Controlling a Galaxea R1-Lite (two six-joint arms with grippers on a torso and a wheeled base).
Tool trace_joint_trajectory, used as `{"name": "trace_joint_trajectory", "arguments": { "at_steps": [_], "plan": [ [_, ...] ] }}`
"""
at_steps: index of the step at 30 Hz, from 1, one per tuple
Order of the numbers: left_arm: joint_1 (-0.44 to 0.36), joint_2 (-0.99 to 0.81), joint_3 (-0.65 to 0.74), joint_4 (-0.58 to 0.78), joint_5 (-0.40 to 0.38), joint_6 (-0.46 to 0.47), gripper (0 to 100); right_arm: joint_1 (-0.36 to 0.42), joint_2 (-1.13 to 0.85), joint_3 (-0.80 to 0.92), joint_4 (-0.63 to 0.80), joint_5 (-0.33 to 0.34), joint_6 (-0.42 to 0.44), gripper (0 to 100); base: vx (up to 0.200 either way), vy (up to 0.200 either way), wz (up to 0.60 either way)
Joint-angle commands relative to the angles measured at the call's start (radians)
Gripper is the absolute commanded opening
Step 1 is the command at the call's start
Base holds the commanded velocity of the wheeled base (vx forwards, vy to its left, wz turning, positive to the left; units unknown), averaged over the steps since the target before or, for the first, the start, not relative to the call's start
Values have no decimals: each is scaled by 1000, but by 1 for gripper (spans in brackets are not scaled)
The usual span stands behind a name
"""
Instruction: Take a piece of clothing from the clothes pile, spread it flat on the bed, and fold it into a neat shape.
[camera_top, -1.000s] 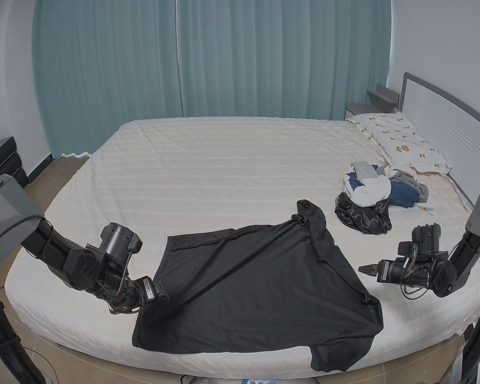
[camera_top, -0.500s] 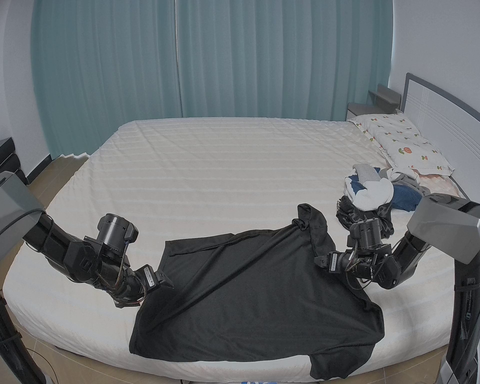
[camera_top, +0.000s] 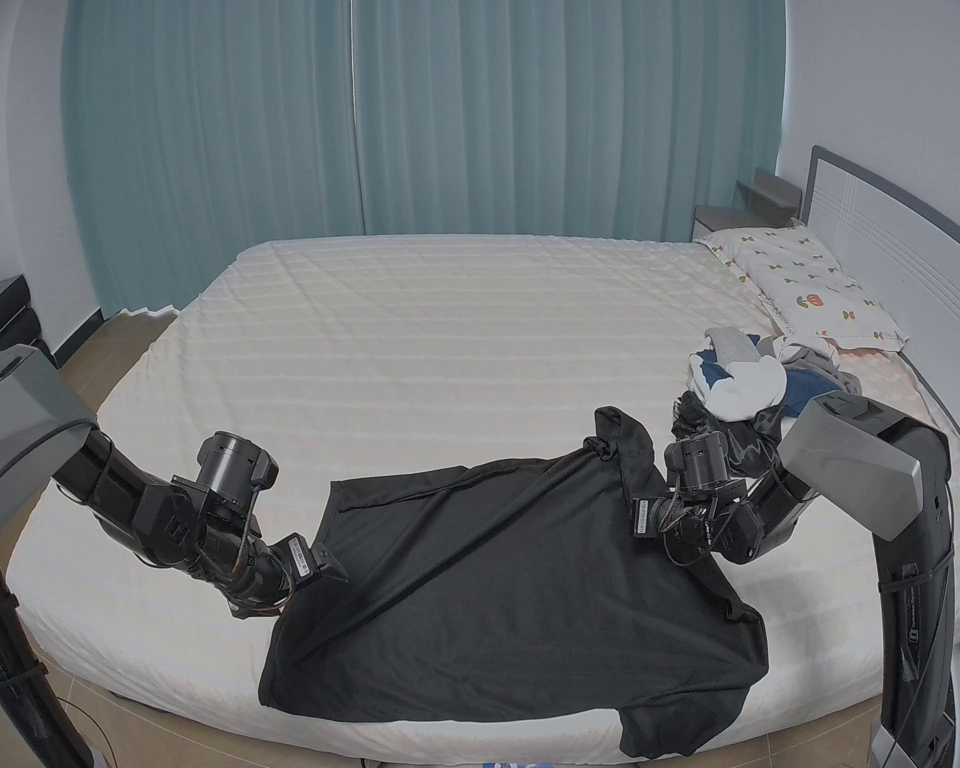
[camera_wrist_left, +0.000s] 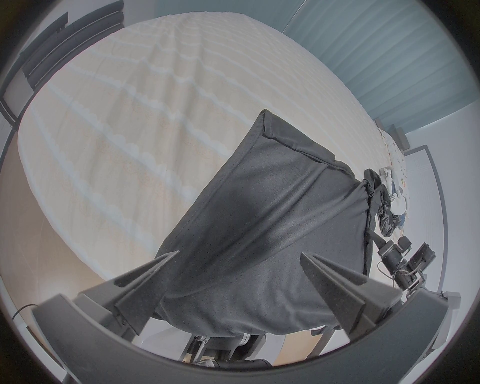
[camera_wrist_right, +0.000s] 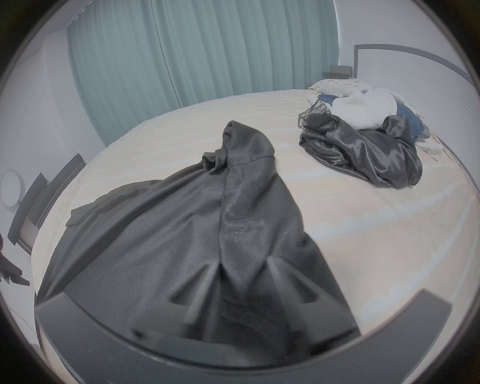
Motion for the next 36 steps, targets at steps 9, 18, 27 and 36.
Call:
{"name": "trace_joint_trajectory", "arguments": {
  "at_steps": [9,18,27,36],
  "plan": [
    [2,2,1,0,1,0,100,-155,-33,-9,-19,16,3,0,0,0,0],
    [2,5,-1,0,1,0,100,-289,-31,-12,-38,113,16,0,0,0,0],
    [0,5,-2,0,-1,-6,100,-303,16,-24,-107,171,57,100,0,0,0],
    [-2,8,2,0,-1,-6,100,-315,-93,73,-116,174,184,100,0,0,0]
  ]
}}
